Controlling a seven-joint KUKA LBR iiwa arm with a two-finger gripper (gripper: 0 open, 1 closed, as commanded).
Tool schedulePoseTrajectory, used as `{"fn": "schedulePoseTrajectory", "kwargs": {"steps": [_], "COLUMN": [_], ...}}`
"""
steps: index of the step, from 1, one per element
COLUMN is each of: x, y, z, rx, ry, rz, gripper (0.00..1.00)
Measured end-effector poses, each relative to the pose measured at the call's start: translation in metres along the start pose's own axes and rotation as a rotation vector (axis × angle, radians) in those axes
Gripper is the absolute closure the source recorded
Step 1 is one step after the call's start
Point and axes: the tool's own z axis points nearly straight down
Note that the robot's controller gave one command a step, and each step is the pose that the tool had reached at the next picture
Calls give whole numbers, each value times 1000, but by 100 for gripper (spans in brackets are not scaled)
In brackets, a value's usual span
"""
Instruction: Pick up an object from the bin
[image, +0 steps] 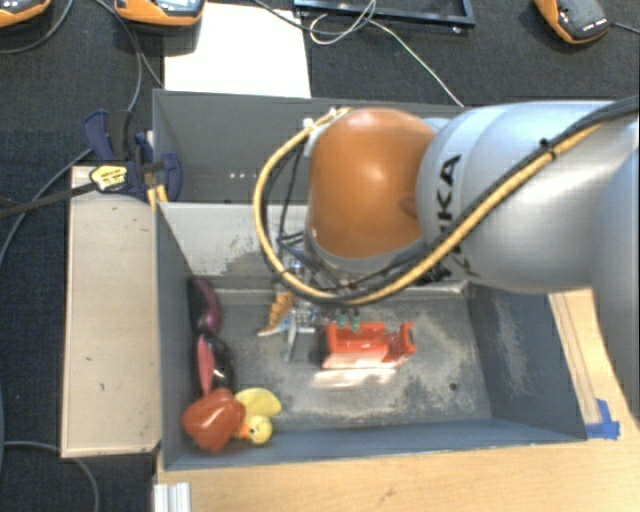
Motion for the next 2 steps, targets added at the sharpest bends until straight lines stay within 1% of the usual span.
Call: {"fn": "schedulePoseTrajectory", "kwargs": {"steps": [1,2], "x": [0,1], "y": [0,-82], "z": [0,52], "rx": [0,1], "ry": [0,0], "rz": [1,-143], "gripper": [0,0]}}
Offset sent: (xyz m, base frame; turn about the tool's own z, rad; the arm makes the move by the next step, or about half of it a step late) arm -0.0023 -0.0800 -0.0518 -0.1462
